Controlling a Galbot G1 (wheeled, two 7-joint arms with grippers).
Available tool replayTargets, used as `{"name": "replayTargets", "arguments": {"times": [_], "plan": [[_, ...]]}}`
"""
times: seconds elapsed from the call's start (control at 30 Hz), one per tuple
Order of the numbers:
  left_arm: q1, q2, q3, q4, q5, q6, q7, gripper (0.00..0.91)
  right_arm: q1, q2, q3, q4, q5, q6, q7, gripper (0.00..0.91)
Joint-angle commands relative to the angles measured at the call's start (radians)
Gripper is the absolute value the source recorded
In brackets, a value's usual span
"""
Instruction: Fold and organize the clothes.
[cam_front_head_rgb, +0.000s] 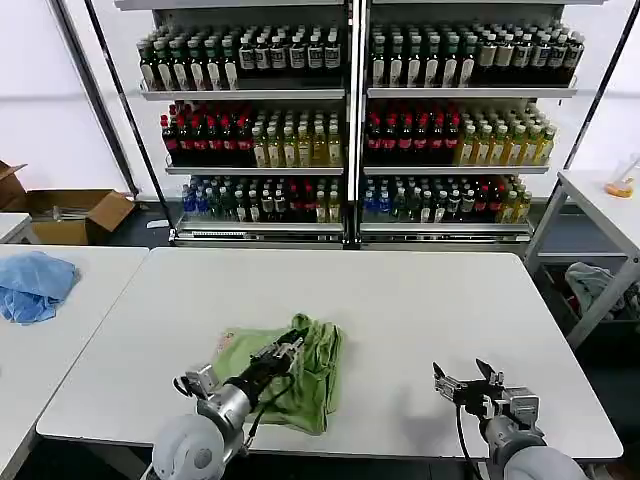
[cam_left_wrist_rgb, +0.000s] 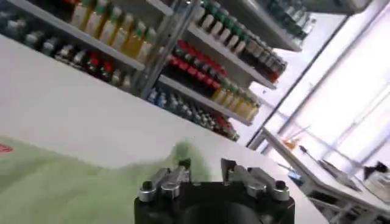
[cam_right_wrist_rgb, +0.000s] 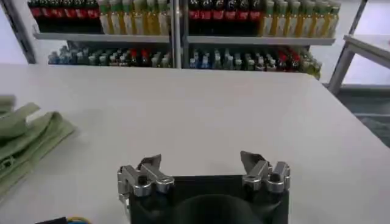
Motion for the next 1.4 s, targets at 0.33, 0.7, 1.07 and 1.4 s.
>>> {"name": "replayTargets", "arguments": {"times": [0.33,0.7,1.07,1.4], "plan": [[0.142,0.084,-0.301,0.01,0.187,-0.015,-0.025,0.907,-0.002,0.004,0.004,-0.004,0.0,0.004,-0.006,0.907],[0.168,0.045,-0.315,0.119,0.248,-0.019,-0.037,0.907,0.004,-0.004,0.004,-0.011,0.0,0.005,-0.006,0.907],[0.11,0.032,-0.263,0.189,0.148,0.031,0.002,0.907,0.006,-0.01,0.007,0.002,0.004,0.002,-0.006,0.907],[0.108,0.029,-0.261,0.182,-0.063,0.094,0.098,0.907,0.004,-0.009,0.015,0.01,0.006,0.001,-0.004,0.907]]}}
